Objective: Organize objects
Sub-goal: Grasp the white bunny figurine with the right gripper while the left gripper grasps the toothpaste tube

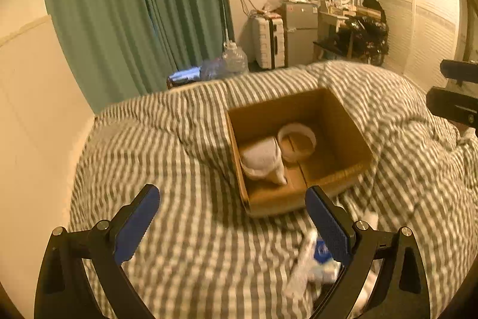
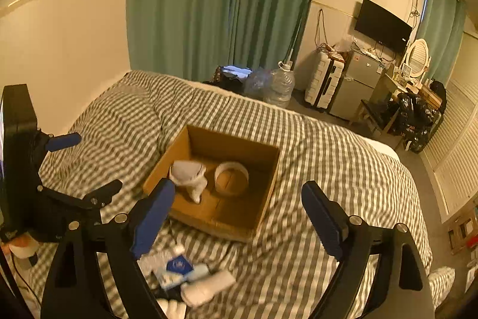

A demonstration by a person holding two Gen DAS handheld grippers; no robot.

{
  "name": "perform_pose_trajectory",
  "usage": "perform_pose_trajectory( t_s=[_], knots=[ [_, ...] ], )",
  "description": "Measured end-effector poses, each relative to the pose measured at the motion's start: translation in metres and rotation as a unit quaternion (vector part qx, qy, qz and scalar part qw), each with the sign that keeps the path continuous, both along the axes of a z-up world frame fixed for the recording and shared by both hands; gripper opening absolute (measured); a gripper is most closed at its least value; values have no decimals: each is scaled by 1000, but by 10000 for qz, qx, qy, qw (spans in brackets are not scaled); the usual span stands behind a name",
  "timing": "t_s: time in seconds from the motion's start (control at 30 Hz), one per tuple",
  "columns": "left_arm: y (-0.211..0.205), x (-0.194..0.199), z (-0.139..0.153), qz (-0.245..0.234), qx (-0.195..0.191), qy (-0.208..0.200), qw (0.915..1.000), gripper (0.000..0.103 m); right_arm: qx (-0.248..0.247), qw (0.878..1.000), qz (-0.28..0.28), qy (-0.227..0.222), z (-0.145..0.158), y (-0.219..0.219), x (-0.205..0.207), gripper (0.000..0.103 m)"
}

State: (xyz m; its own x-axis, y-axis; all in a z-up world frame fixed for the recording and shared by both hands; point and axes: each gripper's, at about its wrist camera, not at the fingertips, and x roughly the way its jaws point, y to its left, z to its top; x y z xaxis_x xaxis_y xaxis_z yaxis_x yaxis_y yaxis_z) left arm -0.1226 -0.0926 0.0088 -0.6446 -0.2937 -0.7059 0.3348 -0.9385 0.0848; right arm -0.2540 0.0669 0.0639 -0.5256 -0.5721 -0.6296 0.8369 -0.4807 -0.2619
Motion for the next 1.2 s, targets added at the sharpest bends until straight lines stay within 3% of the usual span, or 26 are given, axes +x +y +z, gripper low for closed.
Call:
perform_pose_trajectory(
  t_s=[0.1,0.3,0.57,0.7,0.87,0.9,0.97,1.0,1.2],
  knots=[
    [10,20,-19,-6,160,-56,9999,100,108,9999,-31,-115,-29,17,10,88],
    [29,54,-59,246,131,-90,9996,100,488,9973,162,-526,-103,39,43,88],
    [43,73,-101,530,643,-174,9964,100,864,9895,54,-1161,-190,45,61,88],
    [46,73,-109,511,485,-264,9972,100,953,9890,52,-1127,-207,47,67,88],
    [38,73,-119,583,679,-374,9953,100,1267,9857,56,-1112,-223,41,67,88],
    [36,73,-120,583,714,-378,9950,100,1276,9850,82,-1159,-225,41,66,86],
    [36,73,-121,608,742,-389,9946,100,1308,9829,179,-1280,-228,40,65,70],
    [36,74,-121,618,742,-366,9947,100,1316,9822,211,-1322,-228,40,65,67],
    [40,72,-120,624,609,-396,9954,100,1036,9837,391,-1417,-211,48,63,67]
  ],
)
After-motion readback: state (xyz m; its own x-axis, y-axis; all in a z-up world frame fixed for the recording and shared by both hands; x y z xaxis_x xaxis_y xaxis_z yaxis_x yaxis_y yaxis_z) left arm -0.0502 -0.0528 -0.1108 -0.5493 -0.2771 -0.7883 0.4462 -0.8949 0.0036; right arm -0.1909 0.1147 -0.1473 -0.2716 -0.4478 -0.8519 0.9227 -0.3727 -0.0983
